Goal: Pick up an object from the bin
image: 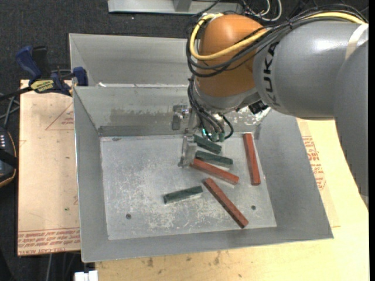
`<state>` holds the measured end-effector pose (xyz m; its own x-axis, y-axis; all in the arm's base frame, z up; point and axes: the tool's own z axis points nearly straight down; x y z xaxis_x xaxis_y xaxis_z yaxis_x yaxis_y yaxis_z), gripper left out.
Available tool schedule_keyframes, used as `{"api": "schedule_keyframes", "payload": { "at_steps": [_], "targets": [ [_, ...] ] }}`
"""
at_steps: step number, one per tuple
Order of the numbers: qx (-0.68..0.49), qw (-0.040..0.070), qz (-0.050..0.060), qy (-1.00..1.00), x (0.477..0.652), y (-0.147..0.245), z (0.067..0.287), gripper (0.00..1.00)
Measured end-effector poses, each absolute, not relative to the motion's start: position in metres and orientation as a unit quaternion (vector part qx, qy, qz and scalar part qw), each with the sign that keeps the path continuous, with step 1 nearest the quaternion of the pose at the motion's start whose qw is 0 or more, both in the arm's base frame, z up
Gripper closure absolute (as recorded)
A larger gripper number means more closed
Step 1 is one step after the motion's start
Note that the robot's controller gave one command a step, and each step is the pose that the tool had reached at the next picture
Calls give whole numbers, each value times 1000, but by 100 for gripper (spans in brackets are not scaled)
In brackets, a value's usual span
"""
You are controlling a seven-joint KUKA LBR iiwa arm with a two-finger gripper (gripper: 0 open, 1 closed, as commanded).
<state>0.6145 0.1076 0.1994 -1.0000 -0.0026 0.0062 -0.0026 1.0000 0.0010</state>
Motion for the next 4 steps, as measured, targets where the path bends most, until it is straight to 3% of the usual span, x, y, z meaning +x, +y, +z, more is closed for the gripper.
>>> {"api": "schedule_keyframes", "payload": {
  "at_steps": [1,2,3,4],
  "targets": [
    [0,-1,-1,-1000,616,107,204,100],
    [0,-1,-1,-1000,616,107,204,100],
    [63,1,0,-998,582,105,150,0],
    [63,0,-1,-998,582,105,151,0]
  ]
}}
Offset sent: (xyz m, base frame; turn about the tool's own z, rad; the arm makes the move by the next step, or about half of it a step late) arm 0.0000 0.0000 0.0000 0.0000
